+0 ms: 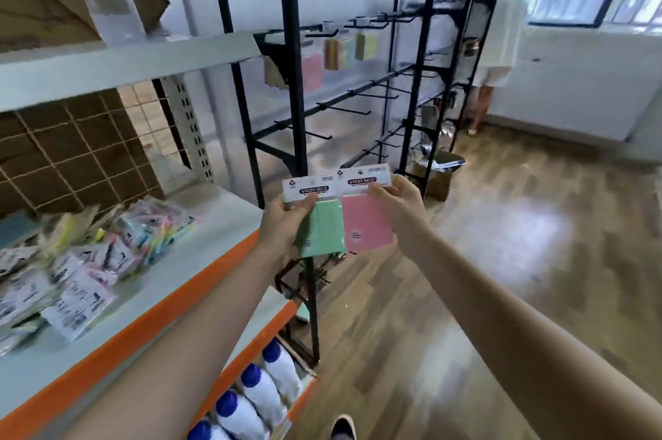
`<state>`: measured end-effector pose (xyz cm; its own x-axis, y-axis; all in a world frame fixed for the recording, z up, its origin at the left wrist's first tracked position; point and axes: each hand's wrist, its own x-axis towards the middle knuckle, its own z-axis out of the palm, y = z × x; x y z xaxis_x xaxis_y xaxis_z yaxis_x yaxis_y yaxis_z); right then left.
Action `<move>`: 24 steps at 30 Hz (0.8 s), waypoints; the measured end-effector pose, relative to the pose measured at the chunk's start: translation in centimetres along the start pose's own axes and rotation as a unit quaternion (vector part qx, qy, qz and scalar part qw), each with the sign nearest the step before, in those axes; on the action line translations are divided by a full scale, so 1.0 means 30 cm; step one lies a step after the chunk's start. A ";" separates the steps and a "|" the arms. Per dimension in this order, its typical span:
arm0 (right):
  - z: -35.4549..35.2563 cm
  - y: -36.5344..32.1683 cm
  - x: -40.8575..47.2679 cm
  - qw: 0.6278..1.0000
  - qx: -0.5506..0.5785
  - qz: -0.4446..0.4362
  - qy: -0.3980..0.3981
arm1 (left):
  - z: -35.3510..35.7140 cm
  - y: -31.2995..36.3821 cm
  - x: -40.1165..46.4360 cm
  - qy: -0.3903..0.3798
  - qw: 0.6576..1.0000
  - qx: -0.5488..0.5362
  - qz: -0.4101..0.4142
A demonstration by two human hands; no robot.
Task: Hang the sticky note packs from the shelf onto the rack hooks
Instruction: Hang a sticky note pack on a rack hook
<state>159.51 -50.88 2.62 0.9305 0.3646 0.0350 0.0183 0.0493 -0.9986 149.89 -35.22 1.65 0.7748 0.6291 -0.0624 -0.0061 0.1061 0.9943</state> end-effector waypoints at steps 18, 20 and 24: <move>-0.248 -0.132 0.789 0.995 0.002 -0.051 0.085 | 0.527 0.193 0.744 -0.036 0.993 0.049 0.105; -0.253 -0.134 0.864 0.994 0.011 -0.058 0.088 | 0.562 0.205 0.816 -0.028 0.994 0.036 0.102; -0.273 -0.121 0.988 0.993 0.032 -0.055 0.095 | 0.617 0.205 0.913 -0.012 0.988 0.076 0.135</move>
<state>190.02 -47.89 6.97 0.9766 0.1714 0.1298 0.1062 0.1402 -0.9844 182.77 -31.59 7.65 0.7725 0.6007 0.2062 -0.1197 -0.1812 0.9761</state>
